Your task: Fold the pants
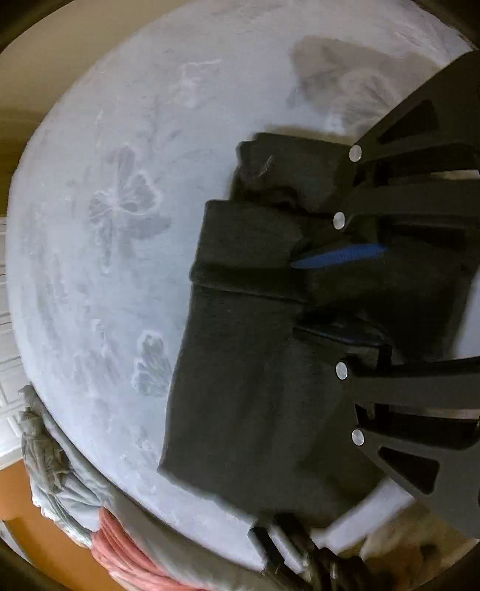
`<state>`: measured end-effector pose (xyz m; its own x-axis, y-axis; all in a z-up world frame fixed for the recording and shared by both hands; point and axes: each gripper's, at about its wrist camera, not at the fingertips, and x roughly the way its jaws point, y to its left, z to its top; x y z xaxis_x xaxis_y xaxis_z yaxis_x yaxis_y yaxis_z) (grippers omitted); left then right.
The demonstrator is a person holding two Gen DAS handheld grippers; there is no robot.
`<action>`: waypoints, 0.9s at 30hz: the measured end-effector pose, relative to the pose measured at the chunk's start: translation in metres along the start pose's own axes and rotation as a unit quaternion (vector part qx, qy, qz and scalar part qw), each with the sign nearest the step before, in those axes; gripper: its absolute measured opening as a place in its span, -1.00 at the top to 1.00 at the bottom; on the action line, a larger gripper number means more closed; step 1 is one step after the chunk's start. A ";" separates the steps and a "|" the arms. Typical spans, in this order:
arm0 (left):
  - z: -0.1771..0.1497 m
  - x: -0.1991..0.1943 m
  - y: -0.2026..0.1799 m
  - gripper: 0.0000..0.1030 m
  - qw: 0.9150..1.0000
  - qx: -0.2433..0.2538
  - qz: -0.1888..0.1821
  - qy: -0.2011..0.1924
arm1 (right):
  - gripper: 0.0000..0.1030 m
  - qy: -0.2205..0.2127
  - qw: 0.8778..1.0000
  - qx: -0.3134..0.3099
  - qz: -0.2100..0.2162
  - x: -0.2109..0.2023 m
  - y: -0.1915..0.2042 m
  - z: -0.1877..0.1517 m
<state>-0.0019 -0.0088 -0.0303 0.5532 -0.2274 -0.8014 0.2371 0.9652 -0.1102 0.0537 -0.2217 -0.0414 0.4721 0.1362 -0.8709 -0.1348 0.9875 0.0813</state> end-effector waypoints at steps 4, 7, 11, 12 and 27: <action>0.000 0.004 -0.004 -0.35 1.000 0.001 0.001 0.003 | 0.38 -0.061 0.997 -0.007 0.037 -0.042 0.011 -0.005; -0.003 0.008 -0.003 -0.35 1.000 0.004 0.008 0.011 | 0.20 -0.013 0.999 -0.042 0.023 -0.027 0.015 -0.020; -0.005 0.009 -0.001 -0.35 1.000 0.002 0.015 0.017 | 0.16 0.014 0.996 -0.091 -0.009 -0.022 0.022 -0.035; -0.005 0.008 -0.001 -0.35 1.000 0.001 0.013 0.015 | 0.08 0.004 0.996 -0.089 0.000 -0.033 0.021 -0.036; -0.003 -0.005 0.003 -0.45 1.000 -0.019 -0.021 -0.006 | 0.56 -0.036 0.988 0.036 0.143 -0.066 -0.025 -0.064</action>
<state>-0.0064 -0.0043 -0.0285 0.5523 -0.2699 -0.7888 0.2303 0.9587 -0.1669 -0.0294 -0.2606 -0.0170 0.4841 0.4139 -0.7710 -0.2102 0.9103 0.3567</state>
